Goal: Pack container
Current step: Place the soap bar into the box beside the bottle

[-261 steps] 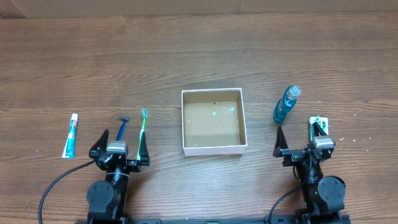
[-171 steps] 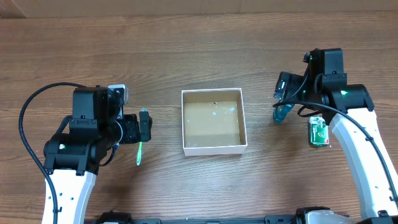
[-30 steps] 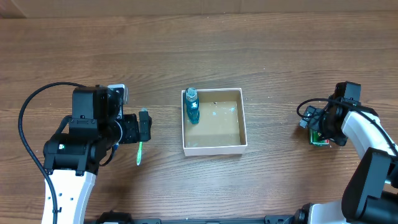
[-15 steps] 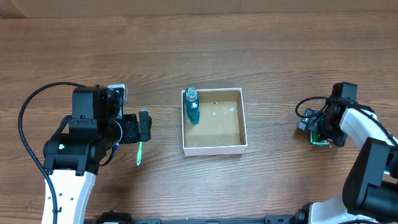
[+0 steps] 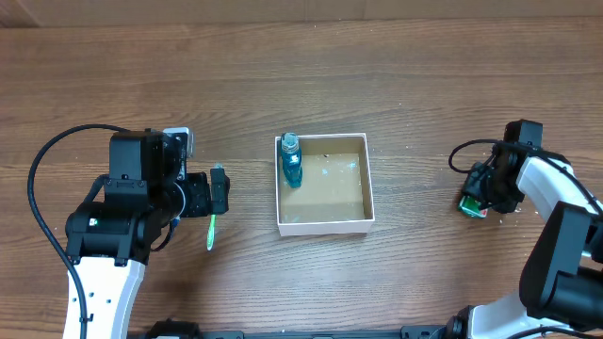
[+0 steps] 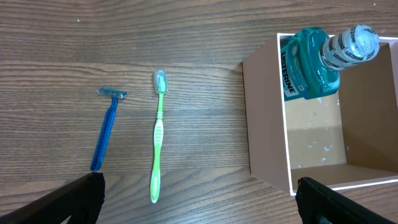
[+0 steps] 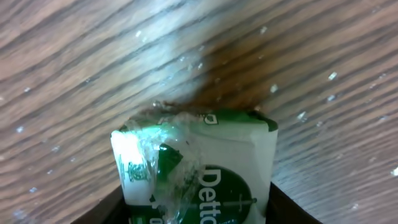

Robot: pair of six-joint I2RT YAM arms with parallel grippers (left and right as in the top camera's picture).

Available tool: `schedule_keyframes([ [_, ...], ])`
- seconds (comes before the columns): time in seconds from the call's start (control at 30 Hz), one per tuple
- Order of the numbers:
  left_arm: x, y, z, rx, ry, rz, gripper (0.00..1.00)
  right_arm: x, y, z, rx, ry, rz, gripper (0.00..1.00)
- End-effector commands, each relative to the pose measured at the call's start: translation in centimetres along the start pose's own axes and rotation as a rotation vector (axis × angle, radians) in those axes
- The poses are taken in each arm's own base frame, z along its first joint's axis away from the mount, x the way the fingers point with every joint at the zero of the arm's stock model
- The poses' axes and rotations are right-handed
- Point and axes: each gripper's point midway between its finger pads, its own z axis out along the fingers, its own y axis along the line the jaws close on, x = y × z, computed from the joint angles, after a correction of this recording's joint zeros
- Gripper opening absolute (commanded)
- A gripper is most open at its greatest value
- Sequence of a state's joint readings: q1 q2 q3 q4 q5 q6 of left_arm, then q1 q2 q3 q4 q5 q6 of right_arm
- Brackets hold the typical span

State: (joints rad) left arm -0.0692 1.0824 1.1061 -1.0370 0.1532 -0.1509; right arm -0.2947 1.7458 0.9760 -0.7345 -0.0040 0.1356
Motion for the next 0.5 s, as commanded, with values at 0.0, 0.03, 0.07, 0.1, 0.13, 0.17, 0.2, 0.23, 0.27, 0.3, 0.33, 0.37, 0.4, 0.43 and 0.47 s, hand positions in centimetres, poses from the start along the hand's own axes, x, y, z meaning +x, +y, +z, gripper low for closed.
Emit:
schedule_keyframes([
  [0.0,-0.8,0.2,-0.6,-0.009,-0.026,0.012,1.00,-2.1,1.9,-3.0,-0.089,-0.043,0.021,0.36],
  [0.03,-0.8,0.2,-0.6,-0.009,-0.026,0.012,1.00,-2.6,2.4,-4.2,-0.110,-0.058,0.017,0.36],
  [0.07,-0.8,0.2,-0.6,-0.009,-0.026,0.012,1.00,-3.2,3.1,-6.5,-0.136,-0.092,0.007,0.36],
  [0.1,-0.8,0.2,-0.6,-0.009,-0.026,0.012,1.00,-3.5,3.7,-8.0,-0.151,-0.116,-0.006,0.36],
  [0.13,-0.8,0.2,-0.6,-0.010,-0.026,0.012,1.00,-3.7,4.4,-9.8,-0.166,-0.148,-0.019,0.36],
  [0.17,-0.8,0.2,-0.6,-0.009,-0.026,0.012,1.00,-3.6,5.6,-12.2,-0.185,-0.193,-0.050,0.35],
  [0.2,-0.8,0.2,-0.6,-0.009,-0.027,0.012,1.00,-3.4,6.7,-14.0,-0.203,-0.230,-0.085,0.35],
  [0.23,-0.8,0.2,-0.6,-0.009,-0.027,0.012,1.00,-3.0,7.9,-15.6,-0.221,-0.261,-0.121,0.35],
  [0.27,-0.8,0.2,-0.6,-0.009,-0.027,0.011,1.00,-2.4,9.5,-17.5,-0.248,-0.302,-0.173,0.35],
  [0.3,-0.8,0.2,-0.6,-0.009,-0.027,0.011,1.00,-1.4,11.5,-19.4,-0.285,-0.343,-0.238,0.31],
  [0.33,-0.8,0.2,-0.6,-0.009,-0.027,0.011,1.00,-0.2,13.5,-20.9,-0.321,-0.378,-0.304,0.27],
  [0.37,-0.8,0.2,-0.6,-0.009,-0.027,0.011,1.00,1.1,15.4,-22.1,-0.358,-0.402,-0.362,0.25],
  [0.4,-0.8,0.2,-0.6,-0.009,-0.027,0.011,1.00,2.5,17.2,-22.9,-0.389,-0.416,-0.404,0.25],
  [0.43,-0.8,0.2,-0.6,-0.009,-0.027,0.011,1.00,3.6,18.7,-23.2,-0.406,-0.418,-0.440,0.25],
  [0.47,-0.8,0.2,-0.6,-0.009,-0.027,0.011,1.00,4.9,20.2,-23.3,-0.415,-0.415,-0.479,0.25],
])
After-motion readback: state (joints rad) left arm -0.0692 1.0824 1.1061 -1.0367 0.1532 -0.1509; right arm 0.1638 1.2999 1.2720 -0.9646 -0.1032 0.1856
